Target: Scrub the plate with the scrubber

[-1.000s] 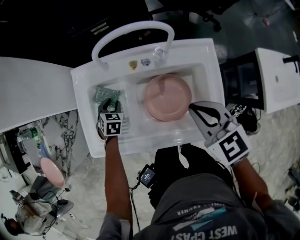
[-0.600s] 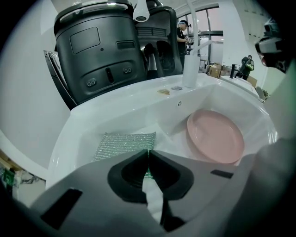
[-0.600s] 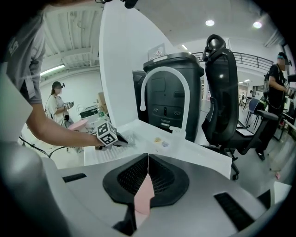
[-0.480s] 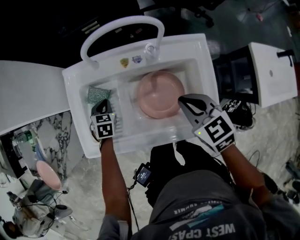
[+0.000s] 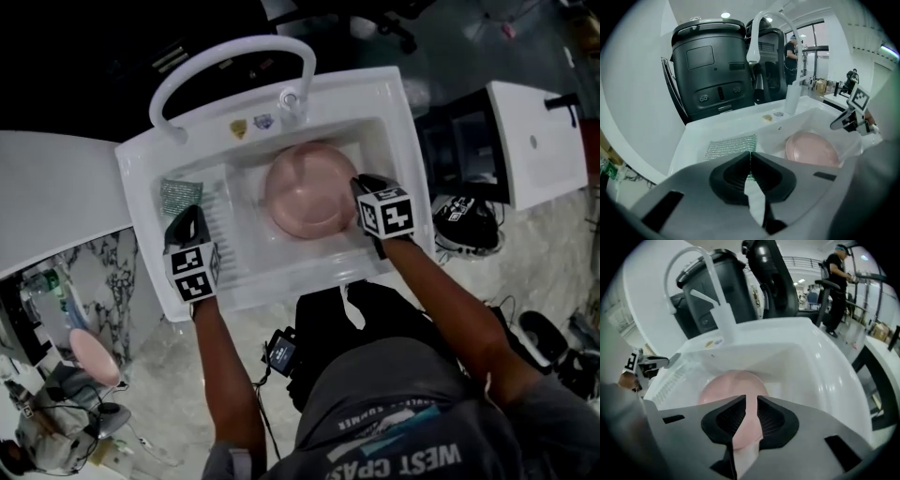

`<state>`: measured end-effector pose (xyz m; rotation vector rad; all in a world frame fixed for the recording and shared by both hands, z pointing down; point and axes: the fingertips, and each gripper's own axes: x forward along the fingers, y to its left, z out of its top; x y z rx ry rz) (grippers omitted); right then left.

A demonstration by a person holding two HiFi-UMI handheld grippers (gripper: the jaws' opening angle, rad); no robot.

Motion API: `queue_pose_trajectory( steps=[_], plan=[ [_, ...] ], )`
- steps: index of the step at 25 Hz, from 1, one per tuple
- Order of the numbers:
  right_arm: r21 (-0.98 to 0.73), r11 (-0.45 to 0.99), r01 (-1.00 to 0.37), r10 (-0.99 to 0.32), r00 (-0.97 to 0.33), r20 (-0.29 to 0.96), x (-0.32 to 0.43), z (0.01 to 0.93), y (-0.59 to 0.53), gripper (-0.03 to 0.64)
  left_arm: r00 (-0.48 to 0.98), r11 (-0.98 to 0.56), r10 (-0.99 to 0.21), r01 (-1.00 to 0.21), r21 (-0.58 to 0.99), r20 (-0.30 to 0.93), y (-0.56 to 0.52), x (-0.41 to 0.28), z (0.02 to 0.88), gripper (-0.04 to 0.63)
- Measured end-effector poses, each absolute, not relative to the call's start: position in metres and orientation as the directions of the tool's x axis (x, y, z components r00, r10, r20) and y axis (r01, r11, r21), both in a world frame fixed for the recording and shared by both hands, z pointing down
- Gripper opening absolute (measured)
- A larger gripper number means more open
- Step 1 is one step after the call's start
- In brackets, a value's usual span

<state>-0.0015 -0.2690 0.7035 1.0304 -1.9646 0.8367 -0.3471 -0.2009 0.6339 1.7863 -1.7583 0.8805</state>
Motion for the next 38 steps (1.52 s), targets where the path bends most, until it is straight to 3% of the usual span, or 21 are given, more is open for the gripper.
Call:
queue_pose_trajectory(
  steps=[2,11,19,23,30,32,34,36,37,38],
  plan=[
    [-0.226,0.362,-0.905,-0.333,-0.351,0.875,0.007,0.726,-0.264,0.104,-0.029,-0.051,-0.697,-0.995,-0.09,0.717,-0.2,-0.345,0.624,0.011],
    [-0.225,0.097,-0.969,-0.255,-0.243,0.936,0.029,0.779,-0.262,0.126,0.009,-0.063,-0.736,-0.996,-0.056,0.677,-0.198,-0.33,0.601,0.011],
    [-0.204,0.065,-0.977,-0.205,-0.213,0.955,0.028,0.808,-0.259,0.121,0.039,-0.086,-0.755,-0.996,-0.039,0.655,-0.199,-0.323,0.587,0.011],
    [-0.215,0.063,-0.975,-0.169,-0.223,0.96,0.029,0.82,-0.251,0.051,0.046,-0.095,-0.76,-0.995,-0.041,0.649,-0.196,-0.321,0.58,0.011],
    [-0.265,0.036,-0.963,-0.161,-0.268,0.95,0.025,0.822,-0.249,0.049,0.051,-0.09,-0.77,-0.995,-0.03,0.636,-0.194,-0.317,0.573,0.011],
    [-0.27,0.028,-0.963,-0.166,-0.271,0.948,0.023,0.823,-0.248,0.059,0.052,-0.091,-0.766,-0.995,-0.028,0.641,-0.191,-0.316,0.573,0.011],
    [-0.274,0.013,-0.962,-0.16,-0.273,0.949,0.021,0.825,-0.247,0.156,0.055,-0.092,-0.771,-0.995,-0.026,0.635,-0.191,-0.314,0.573,0.011],
    [-0.288,0.002,-0.958,-0.153,-0.285,0.946,0.019,0.827,-0.247,0.141,0.058,-0.094,-0.779,-0.995,-0.025,0.624,-0.191,-0.314,0.572,0.011],
    [-0.304,-0.005,-0.953,-0.148,-0.3,0.942,0.017,0.827,-0.247,0.087,0.058,-0.094,-0.78,-0.995,-0.025,0.623,-0.191,-0.313,0.572,0.011],
    [-0.321,-0.017,-0.947,-0.145,-0.315,0.938,0.017,0.826,-0.247,0.078,0.058,-0.093,-0.777,-0.995,-0.023,0.627,-0.19,-0.313,0.572,0.011]
  ],
)
